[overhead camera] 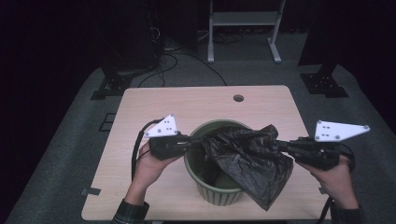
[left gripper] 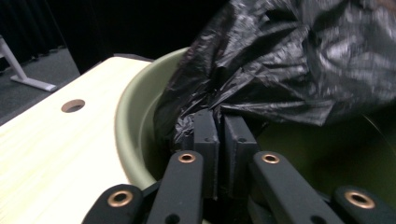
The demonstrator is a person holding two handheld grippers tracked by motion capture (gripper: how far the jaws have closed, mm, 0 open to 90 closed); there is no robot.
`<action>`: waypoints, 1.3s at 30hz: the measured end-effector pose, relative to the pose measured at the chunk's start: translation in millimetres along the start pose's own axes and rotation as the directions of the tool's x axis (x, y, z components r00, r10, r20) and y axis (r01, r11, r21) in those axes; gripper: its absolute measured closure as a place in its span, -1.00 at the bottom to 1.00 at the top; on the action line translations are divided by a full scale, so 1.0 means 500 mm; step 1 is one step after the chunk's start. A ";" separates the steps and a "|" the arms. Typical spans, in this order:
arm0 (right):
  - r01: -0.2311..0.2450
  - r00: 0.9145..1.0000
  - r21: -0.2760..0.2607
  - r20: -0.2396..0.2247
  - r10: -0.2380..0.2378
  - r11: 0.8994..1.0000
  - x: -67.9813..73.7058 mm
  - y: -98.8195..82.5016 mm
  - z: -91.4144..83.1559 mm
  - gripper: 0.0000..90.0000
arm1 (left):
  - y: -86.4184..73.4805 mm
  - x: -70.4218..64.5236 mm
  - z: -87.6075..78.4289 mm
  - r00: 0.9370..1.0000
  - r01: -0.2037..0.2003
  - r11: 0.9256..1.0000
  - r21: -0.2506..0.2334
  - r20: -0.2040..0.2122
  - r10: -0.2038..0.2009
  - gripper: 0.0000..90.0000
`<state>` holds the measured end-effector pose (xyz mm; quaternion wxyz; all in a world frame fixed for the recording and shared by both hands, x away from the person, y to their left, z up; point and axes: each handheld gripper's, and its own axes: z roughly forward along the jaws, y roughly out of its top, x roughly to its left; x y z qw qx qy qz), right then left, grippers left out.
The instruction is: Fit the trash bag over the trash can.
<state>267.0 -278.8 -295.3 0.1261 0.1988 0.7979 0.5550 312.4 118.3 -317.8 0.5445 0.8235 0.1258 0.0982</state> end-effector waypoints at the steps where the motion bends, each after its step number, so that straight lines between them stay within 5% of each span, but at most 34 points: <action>1: 0.011 1.000 0.001 -0.011 -0.011 1.000 0.003 0.010 0.013 1.00 | 0.001 -0.002 0.004 1.000 -0.006 1.000 0.006 0.001 0.006 0.87; 5: 0.053 0.997 0.019 -0.052 -0.052 0.998 0.015 0.045 0.067 1.00 | 0.006 -0.009 0.020 1.000 -0.023 0.999 0.027 0.012 0.022 0.85; 9: 0.081 0.995 0.035 -0.066 -0.079 0.996 0.025 0.071 0.107 1.00 | 0.008 -0.015 0.022 0.999 -0.040 0.999 0.033 -0.025 0.041 0.37; 13: 0.095 0.994 0.064 -0.068 -0.091 0.993 0.031 0.080 0.128 1.00 | 0.014 -0.018 -0.011 0.999 -0.040 0.999 -0.014 -0.035 0.040 0.08; 21: 0.102 0.994 0.122 -0.041 -0.097 0.987 0.034 0.076 0.149 1.00 | 0.051 -0.035 -0.071 0.996 -0.070 0.994 -0.081 -0.067 0.065 -0.19; 28: 0.082 0.997 0.128 -0.018 -0.080 0.988 0.025 0.070 0.141 1.00 | 0.073 -0.049 -0.062 0.998 -0.067 0.992 -0.109 -0.016 0.066 -0.06; 34: 0.099 0.995 0.108 -0.041 -0.095 0.989 0.037 0.080 0.151 1.00 | 0.084 -0.065 0.007 0.995 -0.094 0.995 -0.031 0.020 0.094 0.01; 39: 0.102 0.993 0.078 -0.064 -0.097 0.992 0.042 0.084 0.141 1.00 | 0.073 -0.051 0.036 0.997 -0.069 0.998 0.003 0.024 0.069 0.42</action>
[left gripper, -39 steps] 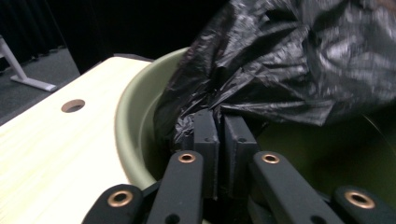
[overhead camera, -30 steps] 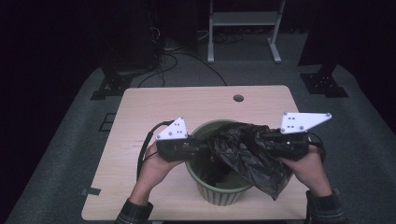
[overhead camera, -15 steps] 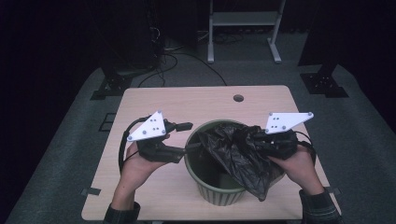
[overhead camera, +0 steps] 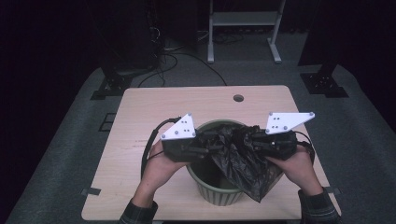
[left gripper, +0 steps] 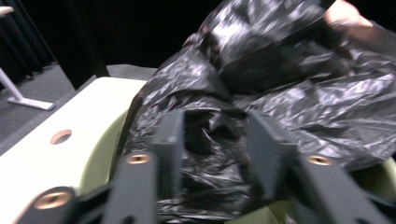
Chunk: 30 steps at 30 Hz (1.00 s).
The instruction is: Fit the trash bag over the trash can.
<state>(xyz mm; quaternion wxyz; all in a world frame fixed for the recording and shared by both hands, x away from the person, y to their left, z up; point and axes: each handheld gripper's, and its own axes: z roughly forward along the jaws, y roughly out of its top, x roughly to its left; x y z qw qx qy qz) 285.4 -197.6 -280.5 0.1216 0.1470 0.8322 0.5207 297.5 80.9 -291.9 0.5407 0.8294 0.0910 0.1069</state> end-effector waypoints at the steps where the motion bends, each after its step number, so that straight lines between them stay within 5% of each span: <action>1: 0.001 1.000 0.000 0.000 -0.001 1.000 0.000 0.000 -0.002 1.00 | -0.002 0.001 0.003 1.000 0.000 1.000 0.006 -0.003 0.000 0.54; 5: -0.002 1.000 -0.009 0.005 0.002 1.000 -0.001 -0.003 -0.010 1.00 | -0.008 0.008 0.002 1.000 0.026 1.000 0.003 -0.005 -0.026 0.99; 15: -0.053 0.995 -0.009 0.081 0.054 0.999 -0.025 -0.050 -0.069 1.00 | -0.047 0.034 -0.058 0.994 0.094 0.994 -0.058 -0.054 -0.097 0.99; 23: -0.111 0.980 -0.055 0.160 0.118 0.992 -0.048 -0.095 -0.142 1.00 | -0.075 0.052 -0.096 0.985 0.131 0.989 -0.073 -0.107 -0.138 0.99; 30: -0.116 0.977 -0.102 0.169 0.133 0.988 -0.049 -0.098 -0.175 1.00 | -0.069 0.044 -0.061 0.989 0.105 0.994 -0.020 -0.105 -0.106 0.99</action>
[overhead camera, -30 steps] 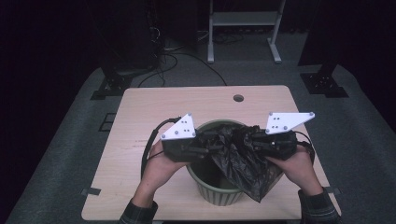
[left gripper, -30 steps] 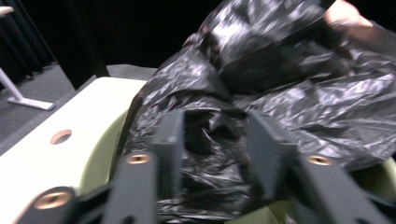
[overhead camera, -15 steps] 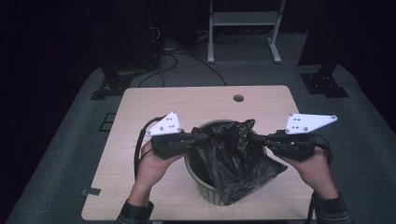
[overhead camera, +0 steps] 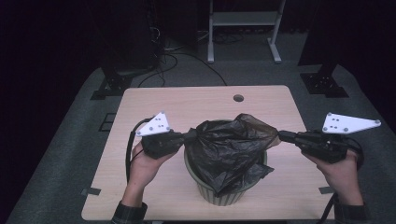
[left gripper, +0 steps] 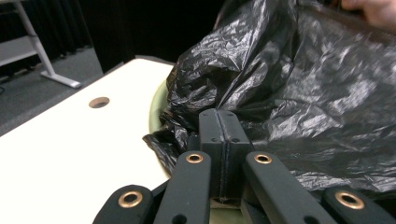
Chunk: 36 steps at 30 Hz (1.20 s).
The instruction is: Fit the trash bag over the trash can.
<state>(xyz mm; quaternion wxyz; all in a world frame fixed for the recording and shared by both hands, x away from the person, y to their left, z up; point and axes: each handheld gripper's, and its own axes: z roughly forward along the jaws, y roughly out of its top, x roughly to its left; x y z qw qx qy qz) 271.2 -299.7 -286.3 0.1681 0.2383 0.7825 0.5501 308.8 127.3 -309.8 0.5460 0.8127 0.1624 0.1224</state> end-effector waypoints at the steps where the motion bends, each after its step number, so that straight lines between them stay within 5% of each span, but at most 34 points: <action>1: 0.004 1.000 -0.003 -0.002 -0.004 1.000 0.002 0.002 0.000 1.00 | 0.003 -0.004 0.008 1.000 -0.007 1.000 0.004 0.007 0.007 0.99; 8: 0.024 0.999 -0.022 -0.034 -0.025 0.999 0.017 0.020 0.013 1.00 | 0.022 -0.031 0.060 0.996 -0.094 0.993 0.077 0.013 0.094 0.91; 13: 0.037 0.996 -0.040 -0.074 -0.040 0.999 0.032 0.036 0.036 1.00 | 0.034 -0.040 0.076 0.992 -0.124 0.987 0.103 0.048 0.120 0.85; 23: 0.071 0.983 -0.069 -0.166 -0.081 0.995 0.066 0.083 0.117 1.00 | 0.062 -0.059 0.124 0.979 -0.188 0.965 0.184 0.117 0.169 0.70; 25: 0.077 0.980 -0.065 -0.176 -0.088 0.995 0.071 0.089 0.137 1.00 | 0.065 -0.061 0.127 0.977 -0.200 0.962 0.188 0.114 0.181 0.55; 30: 0.088 0.980 -0.043 -0.176 -0.094 0.995 0.078 0.095 0.165 1.00 | 0.063 -0.048 0.090 0.990 -0.138 0.985 0.108 0.048 0.134 -0.14; 33: 0.087 0.983 -0.032 -0.160 -0.091 0.996 0.075 0.094 0.169 1.00 | 0.065 -0.042 0.051 0.994 -0.107 0.993 0.039 0.035 0.106 -0.21; 36: 0.092 0.987 -0.007 -0.130 -0.092 0.996 0.074 0.093 0.175 1.00 | 0.071 -0.040 0.020 0.993 -0.115 0.993 0.018 0.014 0.115 -0.31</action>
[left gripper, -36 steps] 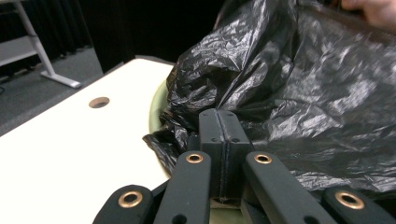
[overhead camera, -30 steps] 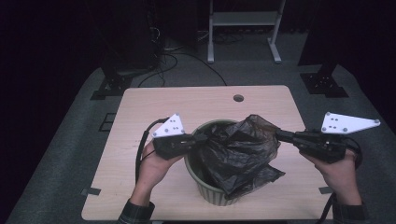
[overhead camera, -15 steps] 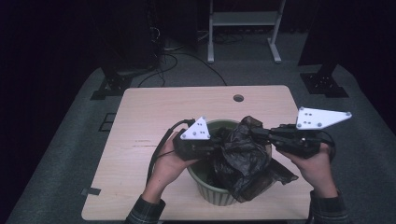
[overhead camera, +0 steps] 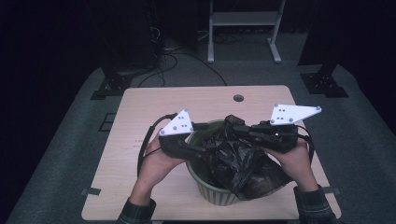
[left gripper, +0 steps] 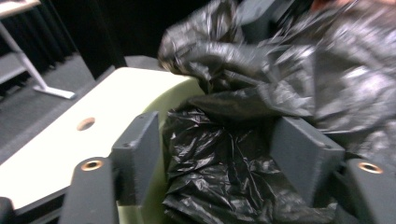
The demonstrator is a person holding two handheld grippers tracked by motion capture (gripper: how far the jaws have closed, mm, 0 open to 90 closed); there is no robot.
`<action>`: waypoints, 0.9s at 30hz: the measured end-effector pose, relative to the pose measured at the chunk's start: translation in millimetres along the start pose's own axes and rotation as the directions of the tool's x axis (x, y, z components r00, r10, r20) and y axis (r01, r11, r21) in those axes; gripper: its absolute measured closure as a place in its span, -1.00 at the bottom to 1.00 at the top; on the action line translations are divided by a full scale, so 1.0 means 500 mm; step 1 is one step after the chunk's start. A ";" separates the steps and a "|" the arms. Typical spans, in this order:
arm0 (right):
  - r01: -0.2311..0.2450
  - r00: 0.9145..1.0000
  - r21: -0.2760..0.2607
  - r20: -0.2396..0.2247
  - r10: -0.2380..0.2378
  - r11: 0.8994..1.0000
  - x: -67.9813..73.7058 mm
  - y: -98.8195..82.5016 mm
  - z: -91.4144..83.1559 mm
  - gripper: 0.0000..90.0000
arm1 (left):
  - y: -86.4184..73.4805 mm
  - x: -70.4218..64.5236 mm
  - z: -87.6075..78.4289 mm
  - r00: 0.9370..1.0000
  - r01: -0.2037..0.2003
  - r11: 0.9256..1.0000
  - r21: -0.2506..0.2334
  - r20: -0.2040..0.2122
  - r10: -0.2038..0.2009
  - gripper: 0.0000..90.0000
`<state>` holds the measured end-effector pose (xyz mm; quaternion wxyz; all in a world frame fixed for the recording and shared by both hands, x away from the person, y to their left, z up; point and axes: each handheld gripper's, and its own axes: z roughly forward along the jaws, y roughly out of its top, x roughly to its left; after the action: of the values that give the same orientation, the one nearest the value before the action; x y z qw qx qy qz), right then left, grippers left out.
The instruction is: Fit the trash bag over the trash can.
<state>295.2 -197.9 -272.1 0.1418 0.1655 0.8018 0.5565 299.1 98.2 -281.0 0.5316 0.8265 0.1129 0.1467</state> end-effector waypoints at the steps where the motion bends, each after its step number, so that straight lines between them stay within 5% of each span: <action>1: 0.003 1.000 0.012 0.013 -0.003 1.000 -0.001 0.000 0.003 1.00 | 0.002 0.001 -0.010 1.000 0.003 1.000 -0.013 -0.004 -0.003 -0.33; 5: -0.004 1.000 0.022 0.017 0.004 1.000 -0.006 -0.004 0.013 1.00 | 0.012 -0.007 -0.028 0.998 0.027 0.997 -0.070 0.062 -0.023 -0.33; 9: -0.011 1.000 0.019 0.011 0.011 1.000 -0.009 -0.005 0.020 1.00 | 0.021 -0.027 -0.002 0.992 0.020 0.999 -0.050 0.127 -0.013 -0.33; 11: -0.012 1.000 0.016 0.008 0.012 1.000 -0.008 -0.004 0.023 1.00 | 0.022 -0.036 0.018 0.993 0.014 0.999 -0.035 0.121 -0.010 -0.30; 13: -0.014 1.000 0.010 -0.002 0.014 1.000 -0.006 -0.003 0.024 1.00 | 0.021 -0.038 0.036 0.993 0.008 1.000 -0.020 0.117 -0.005 -0.06; 16: -0.011 1.000 -0.001 -0.009 0.011 1.000 -0.005 0.000 0.022 1.00 | 0.017 -0.038 0.057 0.991 0.001 1.000 0.011 0.136 -0.003 0.57; 19: -0.010 1.000 -0.011 -0.005 0.010 1.000 -0.006 0.001 0.019 1.00 | 0.014 -0.034 0.070 0.993 0.019 0.999 0.026 0.116 -0.022 0.96; 23: -0.022 1.000 -0.031 0.009 0.022 0.999 -0.010 -0.003 0.003 0.57 | 0.003 -0.011 0.061 0.998 0.054 0.999 0.002 0.036 -0.054 0.99; 27: -0.039 0.999 -0.046 0.033 0.040 0.998 -0.014 -0.016 -0.028 0.47 | -0.010 0.017 0.037 0.994 0.105 0.994 -0.036 -0.026 -0.106 0.99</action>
<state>295.1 -215.2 -274.3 0.1483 0.1876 0.7828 0.5745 313.7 87.6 -291.7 0.5511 0.8080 0.1613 0.1320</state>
